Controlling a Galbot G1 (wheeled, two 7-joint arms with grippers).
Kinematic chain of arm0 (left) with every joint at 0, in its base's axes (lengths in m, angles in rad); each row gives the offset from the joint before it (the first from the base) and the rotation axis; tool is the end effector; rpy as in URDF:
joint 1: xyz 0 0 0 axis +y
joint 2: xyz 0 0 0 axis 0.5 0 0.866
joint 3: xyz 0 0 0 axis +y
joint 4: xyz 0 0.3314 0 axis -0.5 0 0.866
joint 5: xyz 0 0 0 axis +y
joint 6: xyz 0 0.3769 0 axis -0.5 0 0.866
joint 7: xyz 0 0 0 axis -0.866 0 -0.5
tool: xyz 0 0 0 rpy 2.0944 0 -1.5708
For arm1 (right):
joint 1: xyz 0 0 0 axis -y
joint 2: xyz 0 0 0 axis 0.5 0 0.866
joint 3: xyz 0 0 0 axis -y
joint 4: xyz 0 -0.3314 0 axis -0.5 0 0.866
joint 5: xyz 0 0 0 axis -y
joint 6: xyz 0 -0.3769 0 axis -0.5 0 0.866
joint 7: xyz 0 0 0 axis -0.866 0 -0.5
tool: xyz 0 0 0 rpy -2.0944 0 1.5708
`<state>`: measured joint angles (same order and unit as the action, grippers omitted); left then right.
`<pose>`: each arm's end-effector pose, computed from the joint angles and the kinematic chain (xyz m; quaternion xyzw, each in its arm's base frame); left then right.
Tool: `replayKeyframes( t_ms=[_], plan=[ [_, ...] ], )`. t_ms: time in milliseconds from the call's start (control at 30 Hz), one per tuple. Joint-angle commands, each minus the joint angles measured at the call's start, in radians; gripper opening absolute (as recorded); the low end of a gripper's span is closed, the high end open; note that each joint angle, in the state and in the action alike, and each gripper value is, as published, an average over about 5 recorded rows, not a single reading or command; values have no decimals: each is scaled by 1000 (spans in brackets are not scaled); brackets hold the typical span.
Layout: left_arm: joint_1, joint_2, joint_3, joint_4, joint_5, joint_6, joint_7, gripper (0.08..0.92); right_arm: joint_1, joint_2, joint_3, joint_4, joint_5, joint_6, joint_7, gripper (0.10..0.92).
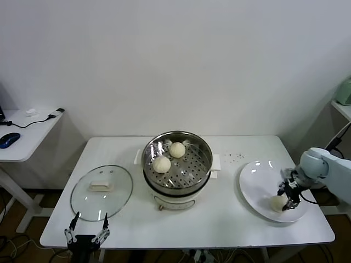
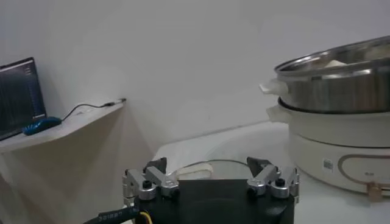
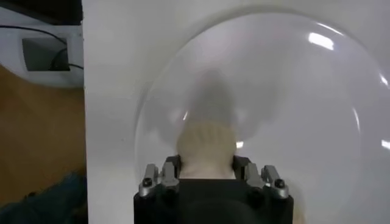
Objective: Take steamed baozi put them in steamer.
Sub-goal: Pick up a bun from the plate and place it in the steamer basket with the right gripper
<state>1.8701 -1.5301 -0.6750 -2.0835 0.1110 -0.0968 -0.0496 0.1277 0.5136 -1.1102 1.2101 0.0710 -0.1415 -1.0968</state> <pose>0.1150 0.0555 -0.3362 0.0570 -0.9854 -0.1217 0.1043 0.4848 -0.2316 -0.2267 0.5046 -0.5151 0.4910 0.4888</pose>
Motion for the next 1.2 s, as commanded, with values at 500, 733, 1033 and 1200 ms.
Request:
replayKeyframes(
  t_ms=[500,733,1033,1200],
  plan=[
    [14,7,14,-10,-12,7,2,823,793,631,-338,-6,-88,712,-67,568],
    [16,23,16,-1,-6,1,2,823,717,797,-286,18,-103,739,-56,568],
    [8,24,30,6,6,-1,2,823,582,864,-298,47,-135,740,-53,568],
    [2,22,28,3,8,3,2,823,541,862,-335,59,-83,721,-54,568]
  ],
)
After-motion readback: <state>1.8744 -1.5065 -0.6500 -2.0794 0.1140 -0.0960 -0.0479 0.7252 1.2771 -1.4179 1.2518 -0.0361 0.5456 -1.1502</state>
